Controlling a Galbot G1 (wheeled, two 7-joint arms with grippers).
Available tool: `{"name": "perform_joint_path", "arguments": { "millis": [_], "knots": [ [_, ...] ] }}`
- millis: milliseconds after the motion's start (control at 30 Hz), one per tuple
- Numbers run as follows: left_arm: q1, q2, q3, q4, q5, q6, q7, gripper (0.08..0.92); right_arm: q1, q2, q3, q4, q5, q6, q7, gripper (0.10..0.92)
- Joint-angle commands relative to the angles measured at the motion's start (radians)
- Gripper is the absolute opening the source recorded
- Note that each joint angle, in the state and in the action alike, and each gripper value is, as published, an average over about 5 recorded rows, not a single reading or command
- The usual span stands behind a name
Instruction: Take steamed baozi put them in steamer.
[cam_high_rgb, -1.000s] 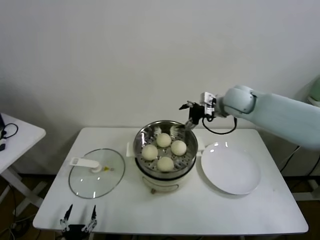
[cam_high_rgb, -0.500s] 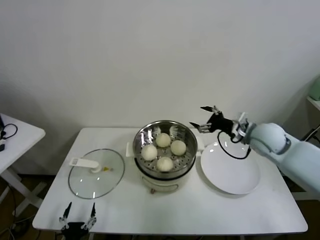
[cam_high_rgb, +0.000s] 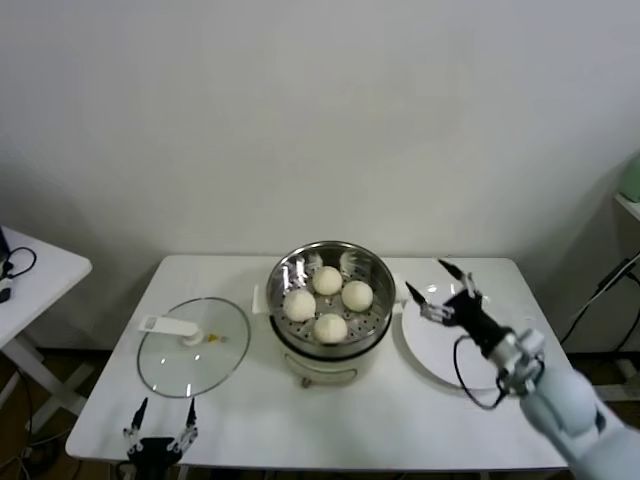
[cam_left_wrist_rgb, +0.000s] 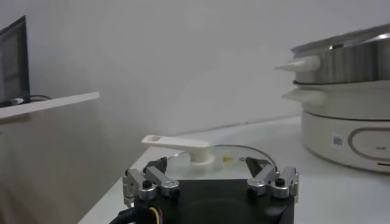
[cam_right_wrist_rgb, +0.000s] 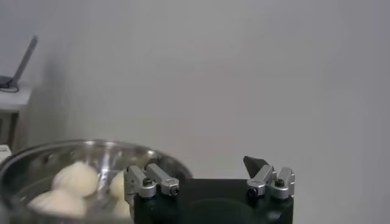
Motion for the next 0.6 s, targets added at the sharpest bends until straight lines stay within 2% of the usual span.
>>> {"name": "perform_joint_path", "arguments": {
  "millis": [33, 267, 600],
  "knots": [
    [-0.001, -0.001, 0.006, -0.013, -0.017, 0.009, -0.003, 0.823, -0.572, 0.322, 0.229, -0.05, -0.053, 0.379, -0.009, 0.823],
    [0.001, -0.002, 0.009, -0.028, -0.028, 0.02, -0.003, 0.823, -0.593, 0.38, 0.176, -0.087, -0.041, 0.435, -0.016, 0.823],
    [0.007, -0.009, 0.016, -0.04, -0.028, 0.022, 0.0, 0.823, -0.572, 0.393, 0.119, -0.088, -0.049, 0.436, -0.013, 0.823]
  ]
}}
